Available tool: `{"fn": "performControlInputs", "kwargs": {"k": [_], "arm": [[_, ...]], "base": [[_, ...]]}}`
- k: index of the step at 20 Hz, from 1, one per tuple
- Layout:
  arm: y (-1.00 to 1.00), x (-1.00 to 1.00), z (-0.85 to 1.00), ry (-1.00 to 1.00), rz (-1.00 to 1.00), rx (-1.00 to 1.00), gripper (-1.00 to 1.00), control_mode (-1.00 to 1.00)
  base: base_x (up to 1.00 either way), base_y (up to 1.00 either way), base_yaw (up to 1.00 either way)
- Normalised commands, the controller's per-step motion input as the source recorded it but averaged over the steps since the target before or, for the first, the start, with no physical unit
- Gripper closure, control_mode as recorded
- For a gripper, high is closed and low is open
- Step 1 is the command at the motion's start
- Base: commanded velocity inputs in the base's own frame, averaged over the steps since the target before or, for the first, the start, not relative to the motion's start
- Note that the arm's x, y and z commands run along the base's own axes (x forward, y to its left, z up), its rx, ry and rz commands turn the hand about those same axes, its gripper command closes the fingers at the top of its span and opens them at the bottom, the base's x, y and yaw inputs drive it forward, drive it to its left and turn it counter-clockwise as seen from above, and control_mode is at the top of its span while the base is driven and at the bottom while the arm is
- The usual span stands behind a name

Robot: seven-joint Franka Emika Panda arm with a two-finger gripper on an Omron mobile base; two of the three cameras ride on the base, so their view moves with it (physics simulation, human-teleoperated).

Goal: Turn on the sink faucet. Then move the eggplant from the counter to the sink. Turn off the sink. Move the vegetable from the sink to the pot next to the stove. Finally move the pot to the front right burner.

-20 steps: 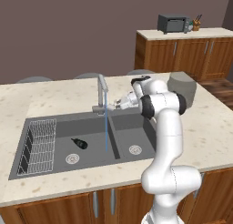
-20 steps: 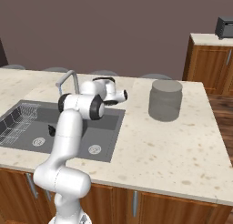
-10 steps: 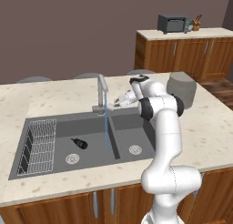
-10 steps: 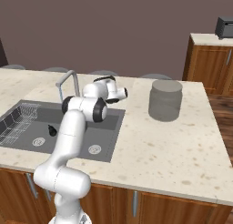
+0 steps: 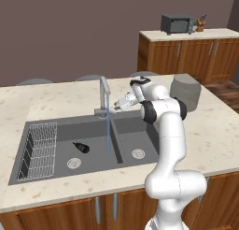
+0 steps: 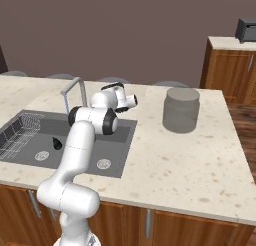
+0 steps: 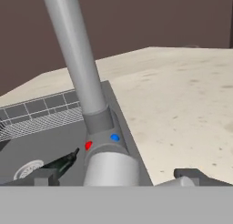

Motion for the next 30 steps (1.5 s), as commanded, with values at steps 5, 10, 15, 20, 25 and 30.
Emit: {"fn": "performControlInputs", "kwargs": {"k": [5, 10, 15, 20, 25, 30], "arm": [[0.54, 0.00, 0.00, 0.00, 0.03, 0.00, -1.00, -1.00], [0.71, 0.00, 0.04, 0.00, 0.01, 0.00, -1.00, -1.00], [0.37, 0.00, 0.00, 0.00, 0.00, 0.00, -1.00, -1.00], [-0.31, 0.00, -0.01, 0.00, -0.02, 0.00, -1.00, -1.00], [-0.48, -0.01, 0.00, 0.00, -0.01, 0.01, -1.00, -1.00], [-0.11, -0.55, 0.14, 0.00, -0.04, 0.00, -1.00, -1.00]], "base": [[0.00, 0.00, 0.00], [0.00, 0.00, 0.00], [0.00, 0.00, 0.00], [0.00, 0.00, 0.00], [0.00, 0.00, 0.00], [0.00, 0.00, 0.00]]}}
